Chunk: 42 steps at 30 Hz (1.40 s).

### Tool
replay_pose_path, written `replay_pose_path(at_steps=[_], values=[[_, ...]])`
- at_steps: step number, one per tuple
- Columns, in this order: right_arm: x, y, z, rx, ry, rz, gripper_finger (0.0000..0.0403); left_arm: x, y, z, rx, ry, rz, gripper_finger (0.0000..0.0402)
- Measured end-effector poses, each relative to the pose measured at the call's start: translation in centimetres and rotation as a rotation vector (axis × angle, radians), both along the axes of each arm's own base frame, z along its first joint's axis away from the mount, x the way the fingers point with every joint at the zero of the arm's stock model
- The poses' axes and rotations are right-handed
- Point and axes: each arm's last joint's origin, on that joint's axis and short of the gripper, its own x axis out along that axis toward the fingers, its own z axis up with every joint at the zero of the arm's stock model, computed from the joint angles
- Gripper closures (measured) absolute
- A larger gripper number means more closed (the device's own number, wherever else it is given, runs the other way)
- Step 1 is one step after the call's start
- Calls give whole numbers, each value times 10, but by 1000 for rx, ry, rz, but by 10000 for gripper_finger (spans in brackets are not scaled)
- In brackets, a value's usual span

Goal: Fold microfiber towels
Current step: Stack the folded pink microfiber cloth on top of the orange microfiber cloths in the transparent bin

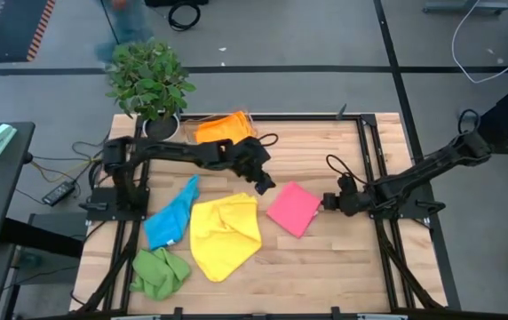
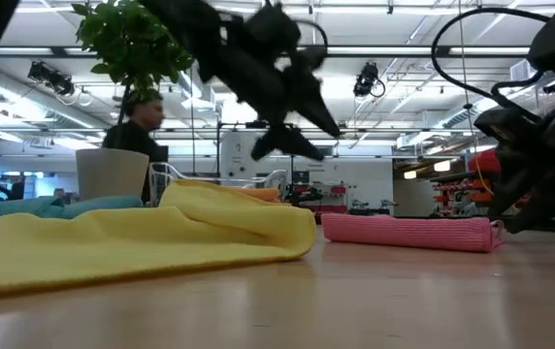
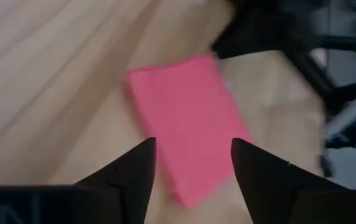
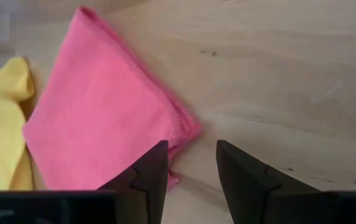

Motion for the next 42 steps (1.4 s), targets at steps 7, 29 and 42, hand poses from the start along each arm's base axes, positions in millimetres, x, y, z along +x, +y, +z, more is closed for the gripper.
replay_pose_path(at_steps=[7, 29, 42], values=[[4, 1, -8, 20, 25, -96, 260, 21, 26, -58, 13, -5, 52, 179], [16, 5, -1, 93, -57, -153, 260, 61, 36, -98, -68, -112, 2, 207], [19, 6, -4, 102, -38, -177, 260, 64, 38, -107, -32, -74, -12, 211]])
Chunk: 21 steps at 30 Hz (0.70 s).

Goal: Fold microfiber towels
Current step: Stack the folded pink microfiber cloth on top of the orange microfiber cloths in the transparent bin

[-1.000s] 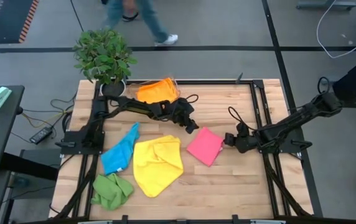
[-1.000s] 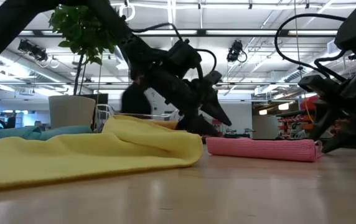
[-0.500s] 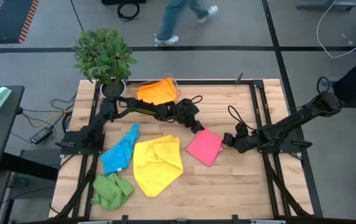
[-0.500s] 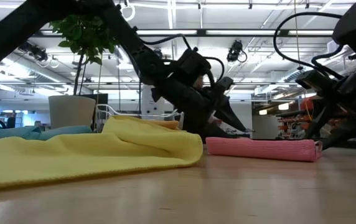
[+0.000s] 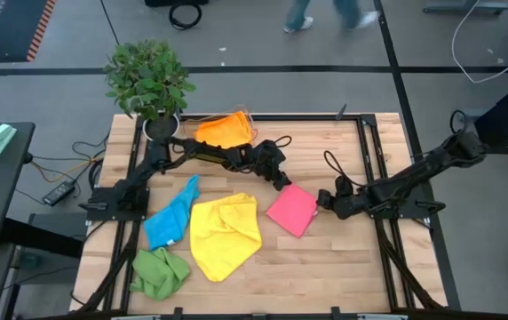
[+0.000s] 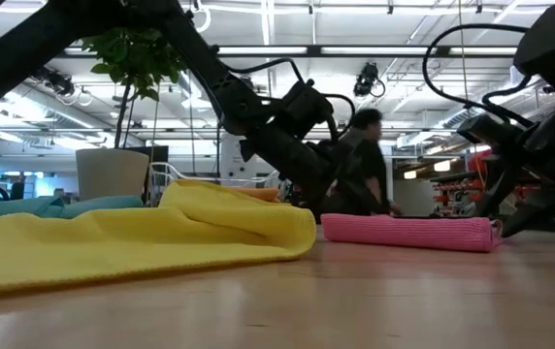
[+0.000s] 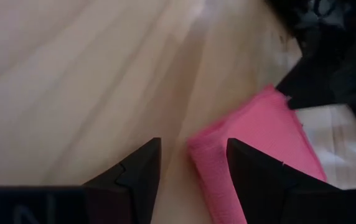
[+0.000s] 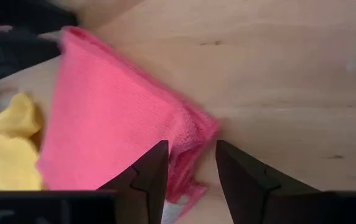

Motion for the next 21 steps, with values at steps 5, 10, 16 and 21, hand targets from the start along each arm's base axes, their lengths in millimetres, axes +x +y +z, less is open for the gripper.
replay_pose_path(at_steps=[5, 10, 16, 21], values=[[3, 1, -7, -21, 31, -22, 260, 3, -5, -2, 3, -13, -13, 212], [4, 0, -6, -40, 19, -14, 262, 4, -4, -1, -4, -38, -26, 217], [3, 0, -7, -47, 36, -8, 302, 4, -5, -1, 9, -48, -44, 285], [2, 0, -9, -62, 56, -6, 356, 4, -5, -1, 19, -48, -48, 357]])
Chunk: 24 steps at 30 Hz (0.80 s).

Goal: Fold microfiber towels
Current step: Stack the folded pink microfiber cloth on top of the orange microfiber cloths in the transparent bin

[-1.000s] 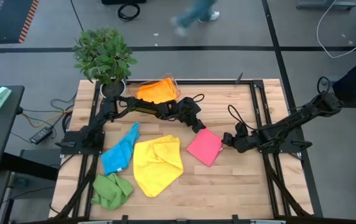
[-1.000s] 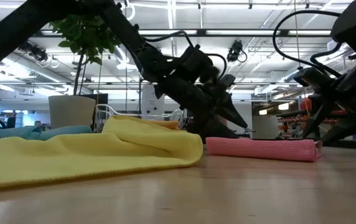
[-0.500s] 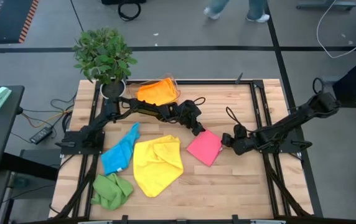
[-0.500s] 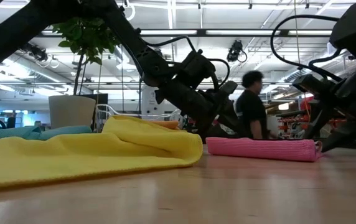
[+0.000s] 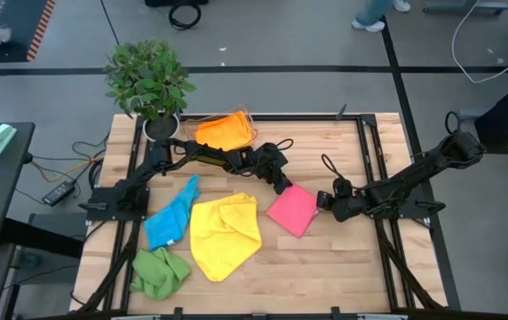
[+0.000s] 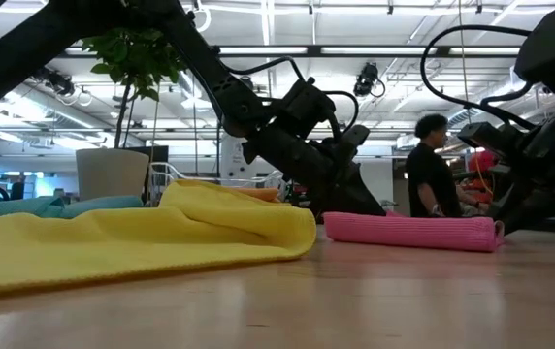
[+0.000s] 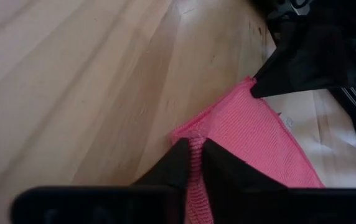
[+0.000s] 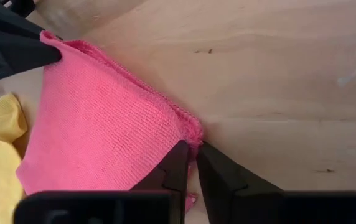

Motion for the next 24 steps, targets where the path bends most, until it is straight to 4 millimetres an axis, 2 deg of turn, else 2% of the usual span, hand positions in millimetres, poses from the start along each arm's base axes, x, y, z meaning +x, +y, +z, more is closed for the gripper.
replay_pose_path(at_steps=[2, 4, 9, 12, 17, 20, 24], values=[[0, 0, -1, -11, 4, -2, 362, 0, 1, 0, 4, -1, 7, 383], [0, 0, -1, -26, 7, 5, 364, 0, 2, 0, 6, -3, 11, 393], [-1, -1, 0, -51, 10, 28, 365, 0, 2, 0, 9, -6, 13, 378], [0, -1, 4, -63, 5, 49, 365, 0, 2, 1, 5, -10, 12, 385], [12, 3, 25, -89, -55, 115, 365, -1, 10, 6, -83, -45, -16, 390], [21, 7, 40, -109, -64, 155, 365, -4, 17, 17, -109, -72, -46, 383], [32, 16, 61, -118, -98, 224, 365, -8, 22, 34, -168, -119, -147, 394]])
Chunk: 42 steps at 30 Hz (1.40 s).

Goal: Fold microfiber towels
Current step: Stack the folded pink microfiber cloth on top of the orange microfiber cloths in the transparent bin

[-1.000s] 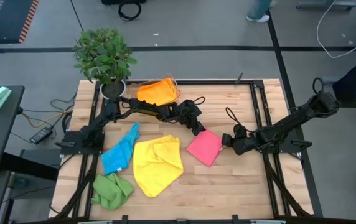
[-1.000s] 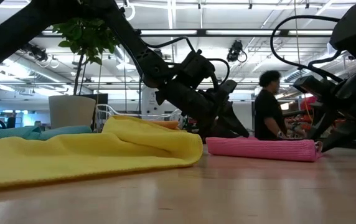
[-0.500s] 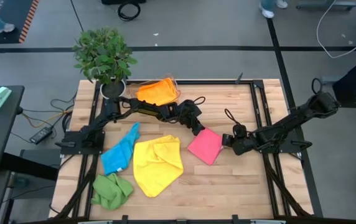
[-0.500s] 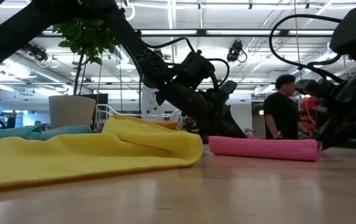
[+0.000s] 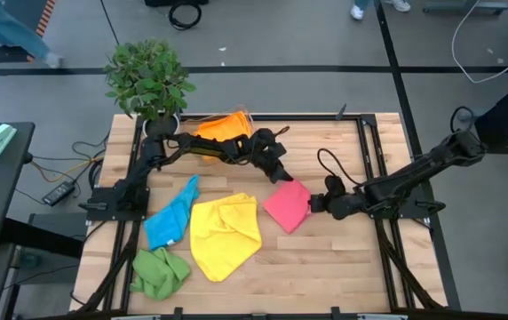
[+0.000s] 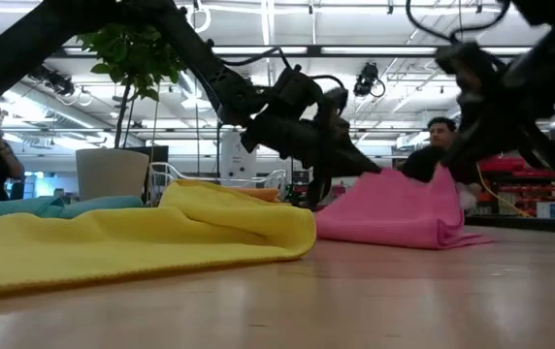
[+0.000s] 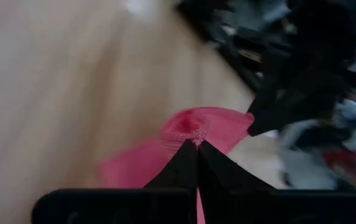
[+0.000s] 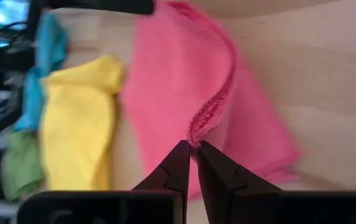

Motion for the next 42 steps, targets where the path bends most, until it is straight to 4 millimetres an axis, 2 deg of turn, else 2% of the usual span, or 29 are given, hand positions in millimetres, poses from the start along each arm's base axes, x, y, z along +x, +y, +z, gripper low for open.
replay_pose_path(at_steps=[6, 11, 15, 20, 25, 29, 36, 42], values=[[12, 16, 29, -9, -75, 81, 365, -5, -7, 20, -100, -39, -196, 382], [19, 34, 41, 7, -98, 141, 365, -8, -19, 23, -152, -9, -294, 394], [24, 53, 40, 65, -104, 156, 365, -15, -34, 21, -172, 76, -374, 387], [31, 77, 17, 93, -43, 130, 365, -28, -52, 9, -39, 206, -425, 394], [38, 78, -11, 58, 42, 47, 365, -23, -52, 8, 131, 225, -312, 386], [40, 75, -20, 33, 84, 25, 365, -18, -49, 11, 179, 180, -268, 391], [35, 71, -10, 34, 81, 23, 365, -16, -47, 12, 257, 164, -225, 382], [19, 60, 8, -4, 108, 12, 364, -11, -41, 13, 346, 124, -156, 394]])
